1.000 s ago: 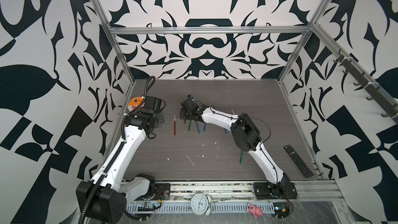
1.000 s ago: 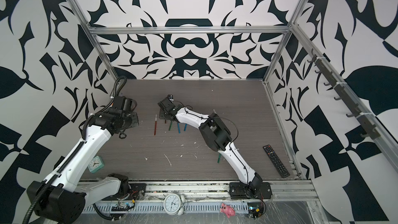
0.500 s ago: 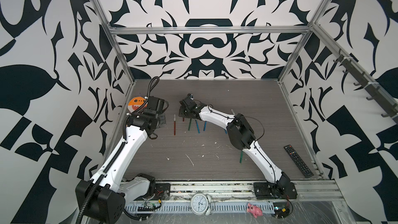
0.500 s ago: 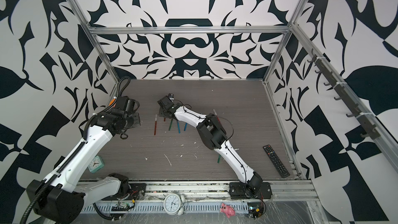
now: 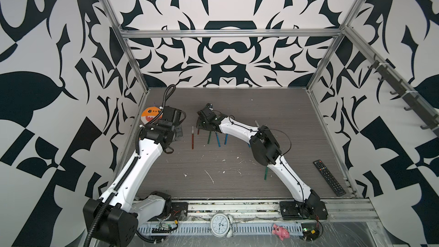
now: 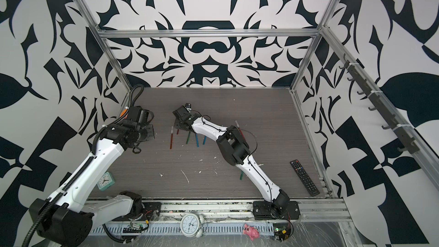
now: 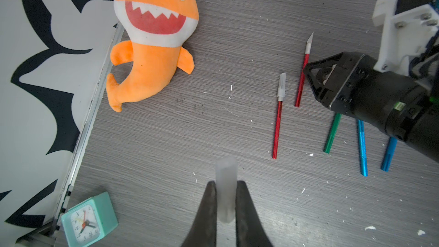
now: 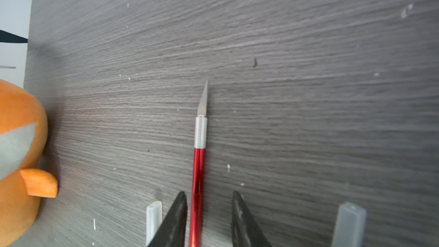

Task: Remove protective caps from carving knives
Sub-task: Place the carving knife at the center of the board.

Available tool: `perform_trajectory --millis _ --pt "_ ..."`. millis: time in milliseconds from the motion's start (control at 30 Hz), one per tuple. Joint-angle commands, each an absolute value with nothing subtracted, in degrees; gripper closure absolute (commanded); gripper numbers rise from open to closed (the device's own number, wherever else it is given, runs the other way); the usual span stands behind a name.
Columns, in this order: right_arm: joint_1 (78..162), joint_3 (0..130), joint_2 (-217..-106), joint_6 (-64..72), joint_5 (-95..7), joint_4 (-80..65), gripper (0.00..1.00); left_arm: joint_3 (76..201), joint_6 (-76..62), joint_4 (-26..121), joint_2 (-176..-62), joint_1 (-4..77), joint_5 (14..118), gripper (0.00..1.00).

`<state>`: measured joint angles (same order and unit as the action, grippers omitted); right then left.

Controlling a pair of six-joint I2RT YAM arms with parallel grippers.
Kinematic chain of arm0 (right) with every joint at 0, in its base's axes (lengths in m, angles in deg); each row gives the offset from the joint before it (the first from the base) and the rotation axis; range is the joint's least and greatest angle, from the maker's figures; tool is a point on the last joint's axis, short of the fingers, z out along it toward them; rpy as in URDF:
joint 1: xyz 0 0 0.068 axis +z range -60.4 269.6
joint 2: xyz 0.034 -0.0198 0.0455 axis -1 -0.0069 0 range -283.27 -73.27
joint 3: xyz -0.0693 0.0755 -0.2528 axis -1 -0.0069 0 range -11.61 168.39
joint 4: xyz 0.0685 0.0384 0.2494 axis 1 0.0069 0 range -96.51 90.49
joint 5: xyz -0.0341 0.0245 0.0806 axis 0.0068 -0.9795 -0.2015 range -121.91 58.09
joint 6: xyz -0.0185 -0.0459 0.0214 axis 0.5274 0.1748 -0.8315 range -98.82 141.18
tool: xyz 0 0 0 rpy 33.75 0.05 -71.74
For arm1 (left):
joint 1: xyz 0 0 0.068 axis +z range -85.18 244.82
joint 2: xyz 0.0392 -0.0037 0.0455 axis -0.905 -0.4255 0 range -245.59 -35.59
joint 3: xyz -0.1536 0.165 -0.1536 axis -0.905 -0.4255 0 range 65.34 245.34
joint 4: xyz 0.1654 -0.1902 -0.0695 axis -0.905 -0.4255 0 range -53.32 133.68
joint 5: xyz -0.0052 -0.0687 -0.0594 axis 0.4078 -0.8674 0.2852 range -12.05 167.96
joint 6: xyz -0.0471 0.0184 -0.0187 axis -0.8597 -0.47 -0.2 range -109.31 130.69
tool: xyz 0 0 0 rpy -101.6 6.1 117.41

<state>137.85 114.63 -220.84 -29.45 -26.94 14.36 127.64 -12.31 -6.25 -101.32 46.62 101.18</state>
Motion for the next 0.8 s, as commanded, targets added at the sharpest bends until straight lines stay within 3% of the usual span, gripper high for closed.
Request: perform_trajectory --millis 0,200,500,767 --pt "137.9 116.7 -217.8 -28.5 -26.0 17.2 0.64 127.2 -12.2 -7.0 -100.5 46.4 102.2 1.0" --pt "137.9 118.0 -213.7 -24.6 -25.0 19.0 0.58 127.1 -12.2 -6.9 -100.7 46.4 102.5 1.0" --pt "137.6 113.6 -198.2 -16.8 -22.5 18.9 0.44 127.2 -11.9 -6.2 -100.3 46.4 100.9 1.0" --pt "133.0 87.5 -170.8 -13.0 -21.4 9.7 0.3 129.2 -11.5 -4.4 -103.5 43.7 95.1 1.0"
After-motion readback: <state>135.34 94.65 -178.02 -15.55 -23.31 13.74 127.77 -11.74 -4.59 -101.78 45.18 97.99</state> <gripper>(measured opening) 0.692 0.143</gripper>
